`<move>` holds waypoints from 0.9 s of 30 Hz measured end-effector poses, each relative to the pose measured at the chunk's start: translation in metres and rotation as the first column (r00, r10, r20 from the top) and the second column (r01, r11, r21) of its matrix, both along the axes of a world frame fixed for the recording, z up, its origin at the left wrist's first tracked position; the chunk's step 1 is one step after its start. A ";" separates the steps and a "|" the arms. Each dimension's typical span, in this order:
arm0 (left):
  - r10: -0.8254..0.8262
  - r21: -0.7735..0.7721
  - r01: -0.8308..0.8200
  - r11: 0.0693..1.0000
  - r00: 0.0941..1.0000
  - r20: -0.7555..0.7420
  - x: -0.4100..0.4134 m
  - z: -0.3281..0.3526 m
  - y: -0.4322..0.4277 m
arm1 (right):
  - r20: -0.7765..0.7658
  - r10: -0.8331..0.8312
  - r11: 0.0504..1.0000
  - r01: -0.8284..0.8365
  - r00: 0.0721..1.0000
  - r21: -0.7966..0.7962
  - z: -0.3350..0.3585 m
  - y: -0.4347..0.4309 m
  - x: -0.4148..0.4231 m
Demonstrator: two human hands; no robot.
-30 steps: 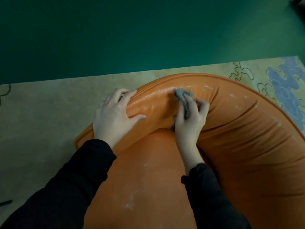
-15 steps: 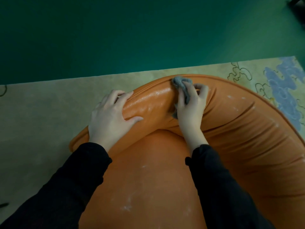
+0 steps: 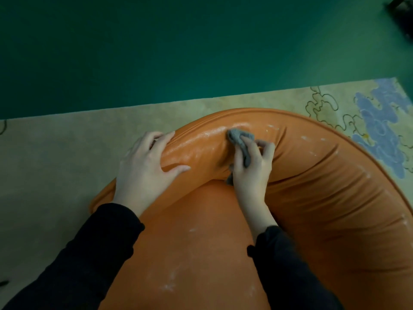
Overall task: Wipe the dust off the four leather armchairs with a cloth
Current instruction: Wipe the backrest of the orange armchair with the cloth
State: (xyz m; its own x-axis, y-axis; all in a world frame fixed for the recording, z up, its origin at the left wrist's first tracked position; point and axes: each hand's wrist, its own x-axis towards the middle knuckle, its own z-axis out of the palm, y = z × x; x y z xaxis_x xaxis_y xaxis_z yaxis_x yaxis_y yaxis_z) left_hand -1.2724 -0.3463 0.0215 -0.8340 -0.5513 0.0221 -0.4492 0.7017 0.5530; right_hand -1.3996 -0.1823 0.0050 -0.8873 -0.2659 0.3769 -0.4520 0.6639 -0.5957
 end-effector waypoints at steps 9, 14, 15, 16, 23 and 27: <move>-0.114 0.125 0.106 0.986 0.992 0.055 -0.059 -0.004 -0.004 | -0.018 0.511 0.837 -0.493 0.859 0.235 0.024 -0.033 -0.025; -0.101 0.058 0.095 0.994 0.989 0.111 -0.059 -0.004 -0.001 | -0.072 0.154 0.966 -0.135 0.985 0.222 0.029 0.000 -0.066; -0.097 0.056 0.092 0.994 0.990 0.103 -0.060 -0.004 -0.002 | -0.058 0.117 0.971 -0.102 0.991 0.215 0.030 0.000 -0.069; -0.093 0.061 0.088 0.994 0.991 0.091 -0.061 -0.004 -0.002 | -0.056 0.127 0.972 -0.113 0.990 0.206 0.031 -0.003 -0.067; -0.104 0.125 0.106 0.987 0.994 -0.015 -0.074 -0.004 0.003 | -0.099 0.180 0.972 -0.162 0.979 0.171 0.012 -0.002 -0.049; -0.207 0.070 0.211 0.975 0.976 -0.064 -0.109 0.005 0.017 | -0.078 -0.180 0.981 0.185 0.981 0.066 0.008 0.036 -0.064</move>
State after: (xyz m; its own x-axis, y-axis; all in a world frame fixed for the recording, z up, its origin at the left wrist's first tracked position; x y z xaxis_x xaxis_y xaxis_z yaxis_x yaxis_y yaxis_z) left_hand -1.3812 -0.3291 0.0270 -0.9297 -0.3664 0.0367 -0.2638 0.7322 0.6279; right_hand -1.4635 -0.1466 0.0129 -0.8949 -0.1311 0.4265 -0.3589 0.7795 -0.5134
